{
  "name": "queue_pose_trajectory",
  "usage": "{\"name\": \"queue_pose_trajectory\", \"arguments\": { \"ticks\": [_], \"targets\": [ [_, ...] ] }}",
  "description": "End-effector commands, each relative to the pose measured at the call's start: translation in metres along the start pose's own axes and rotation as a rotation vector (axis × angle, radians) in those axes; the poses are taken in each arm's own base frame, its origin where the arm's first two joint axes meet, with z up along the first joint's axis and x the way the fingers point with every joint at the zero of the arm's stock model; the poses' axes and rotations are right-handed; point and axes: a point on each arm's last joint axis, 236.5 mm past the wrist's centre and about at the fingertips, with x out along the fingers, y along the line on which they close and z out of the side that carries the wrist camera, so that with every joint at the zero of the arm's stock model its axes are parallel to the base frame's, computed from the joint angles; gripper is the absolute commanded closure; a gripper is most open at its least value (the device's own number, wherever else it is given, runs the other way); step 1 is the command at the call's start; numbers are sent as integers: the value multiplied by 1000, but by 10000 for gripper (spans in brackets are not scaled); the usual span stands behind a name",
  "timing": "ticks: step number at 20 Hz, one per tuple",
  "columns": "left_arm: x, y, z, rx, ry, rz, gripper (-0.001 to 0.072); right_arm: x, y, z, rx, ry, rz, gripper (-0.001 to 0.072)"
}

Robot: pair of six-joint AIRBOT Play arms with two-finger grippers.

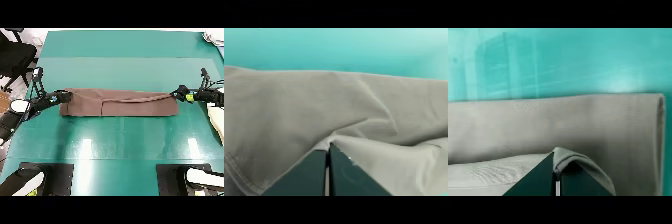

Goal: Fold the shirts.

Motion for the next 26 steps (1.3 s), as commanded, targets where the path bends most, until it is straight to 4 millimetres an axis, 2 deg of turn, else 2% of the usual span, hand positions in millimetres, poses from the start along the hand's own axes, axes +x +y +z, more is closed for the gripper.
{"name": "queue_pose_trajectory", "arguments": {
  "ticks": [1,3,8,10,17,23,24,25,26],
  "targets": [
    [2,10,12,40,-52,39,685,9,-10,-4,9,28,-14,692],
    [4,16,15,48,-64,61,685,13,-14,-6,19,35,-17,691],
    [22,28,-10,39,15,73,684,16,-18,-6,27,37,-25,691],
    [26,29,-13,7,22,68,685,16,-19,-7,26,39,-26,691],
    [28,24,-7,83,-3,46,684,17,-23,1,27,4,-43,691],
    [27,39,6,127,-53,110,683,16,-25,4,28,-9,-50,687],
    [26,40,7,128,-60,119,675,16,-25,5,28,-12,-51,656],
    [26,41,8,137,-62,123,434,17,-25,5,27,-11,-51,551],
    [26,42,9,146,-63,126,124,16,-25,5,28,-13,-52,439]
  ]
}}
